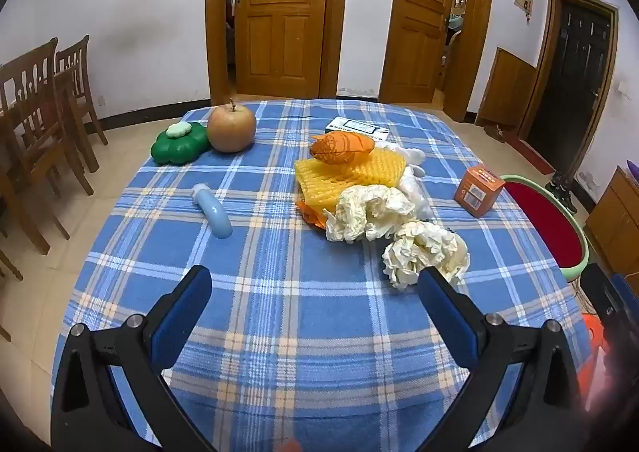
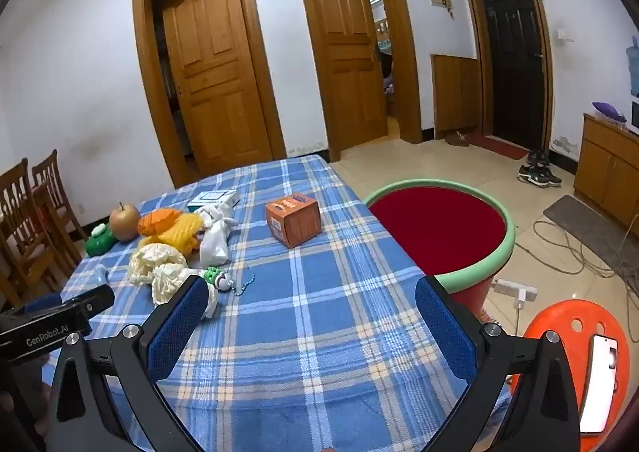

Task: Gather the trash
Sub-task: 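Move both tools toward the table items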

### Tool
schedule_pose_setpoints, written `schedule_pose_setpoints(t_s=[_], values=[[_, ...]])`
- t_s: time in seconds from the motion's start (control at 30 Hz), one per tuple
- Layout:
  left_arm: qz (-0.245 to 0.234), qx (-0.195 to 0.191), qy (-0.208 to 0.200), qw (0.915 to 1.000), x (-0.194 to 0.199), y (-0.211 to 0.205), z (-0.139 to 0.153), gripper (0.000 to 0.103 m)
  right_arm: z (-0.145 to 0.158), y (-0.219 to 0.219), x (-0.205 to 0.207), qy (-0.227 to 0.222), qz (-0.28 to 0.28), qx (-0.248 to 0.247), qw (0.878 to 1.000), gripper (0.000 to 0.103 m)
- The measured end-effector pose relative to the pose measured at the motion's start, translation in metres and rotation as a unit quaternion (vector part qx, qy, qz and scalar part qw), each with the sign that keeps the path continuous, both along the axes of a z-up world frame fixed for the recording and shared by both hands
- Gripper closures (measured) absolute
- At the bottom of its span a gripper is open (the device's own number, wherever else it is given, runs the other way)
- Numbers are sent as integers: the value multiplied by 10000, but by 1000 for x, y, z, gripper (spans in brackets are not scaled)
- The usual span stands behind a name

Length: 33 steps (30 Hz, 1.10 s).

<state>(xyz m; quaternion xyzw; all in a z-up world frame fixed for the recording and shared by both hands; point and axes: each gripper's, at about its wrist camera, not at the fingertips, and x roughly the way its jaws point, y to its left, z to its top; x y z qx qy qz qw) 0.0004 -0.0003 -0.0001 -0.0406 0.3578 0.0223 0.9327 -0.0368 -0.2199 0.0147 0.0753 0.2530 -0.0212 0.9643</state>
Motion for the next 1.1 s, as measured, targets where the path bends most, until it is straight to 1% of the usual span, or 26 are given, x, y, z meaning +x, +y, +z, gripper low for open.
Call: schedule_pose_setpoints(t_s=[0.13, 0.17, 0.27, 0.37, 0.4, 0.63, 0.77, 1.1], values=[[24, -35, 6, 10000, 4, -1, -1, 2, 0, 1, 0, 71, 45, -15, 10000, 0], [34, 7, -46, 10000, 1, -4, 1, 2, 1, 4, -3, -64, -11, -77, 9999, 0], [0, -112, -10, 9999, 2, 2, 3, 2, 4, 2, -3, -77, -4, -81, 9999, 0], [13, -98, -43, 9999, 2, 1, 6, 2, 7, 1, -8, -92, 0, -83, 9999, 0], [37, -113, -96, 9999, -5, 2, 7, 2, 5, 3, -5, -60, -7, -109, 9999, 0], [52, -87, -165, 9998, -10, 1, 11, 2, 6, 4, -4, -21, 9, -119, 9999, 0], [35, -75, -191, 9998, -11, 0, 12, 2, 7, 6, -5, -65, 7, -196, 9998, 0], [22, -70, -203, 9998, -12, -1, 14, 2, 9, 4, -7, -62, 42, -134, 9999, 0]])
